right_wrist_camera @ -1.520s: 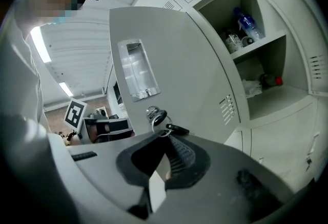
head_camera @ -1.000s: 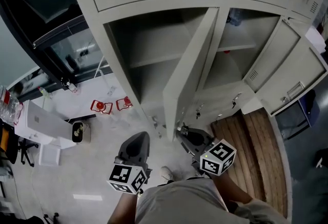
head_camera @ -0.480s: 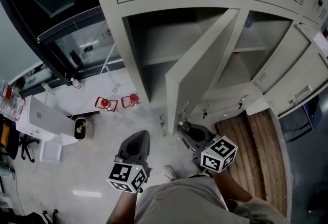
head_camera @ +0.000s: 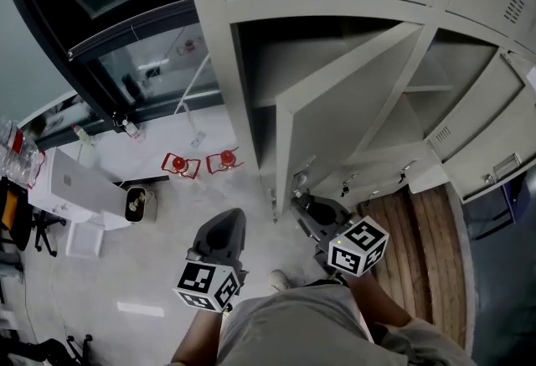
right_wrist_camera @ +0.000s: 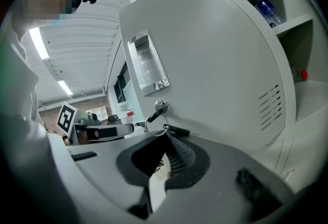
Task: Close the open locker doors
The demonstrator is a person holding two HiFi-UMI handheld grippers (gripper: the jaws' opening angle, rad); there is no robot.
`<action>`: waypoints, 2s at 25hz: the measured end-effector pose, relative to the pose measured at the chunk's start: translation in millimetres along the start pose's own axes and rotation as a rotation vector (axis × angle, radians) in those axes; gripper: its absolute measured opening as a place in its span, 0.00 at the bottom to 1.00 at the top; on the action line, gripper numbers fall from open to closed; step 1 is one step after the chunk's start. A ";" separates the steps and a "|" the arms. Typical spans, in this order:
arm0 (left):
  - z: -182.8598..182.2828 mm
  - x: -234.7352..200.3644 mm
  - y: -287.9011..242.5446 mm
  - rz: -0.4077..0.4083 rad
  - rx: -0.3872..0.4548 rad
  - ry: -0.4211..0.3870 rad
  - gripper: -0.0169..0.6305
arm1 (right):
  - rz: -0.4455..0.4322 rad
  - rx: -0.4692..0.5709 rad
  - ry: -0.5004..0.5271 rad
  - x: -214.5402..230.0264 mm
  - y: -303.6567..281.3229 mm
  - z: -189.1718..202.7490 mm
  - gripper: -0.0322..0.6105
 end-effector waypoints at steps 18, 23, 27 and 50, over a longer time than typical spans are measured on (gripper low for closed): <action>-7.3 -42.5 -0.3 -0.045 0.018 0.020 0.05 | 0.009 -0.006 0.019 19.0 -47.6 -15.5 0.09; -8.1 -49.9 -1.6 -0.052 0.019 0.024 0.05 | 0.021 0.002 0.022 27.2 -55.2 -21.3 0.09; -7.3 -55.6 -2.5 -0.057 0.018 0.027 0.05 | 0.032 0.005 0.021 34.4 -60.3 -23.0 0.09; -7.1 -78.3 -12.4 -0.075 0.006 0.043 0.05 | 0.048 -0.013 0.023 57.8 -88.3 -26.8 0.09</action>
Point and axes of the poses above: the fingertips, and each gripper's own axes: y backward along the fingers, x to its right, z out of its underside, the point moved 4 cm from there along y, backward along the fingers, and after that the axes turned 3 degrees about -z, right-handed, at the moved point
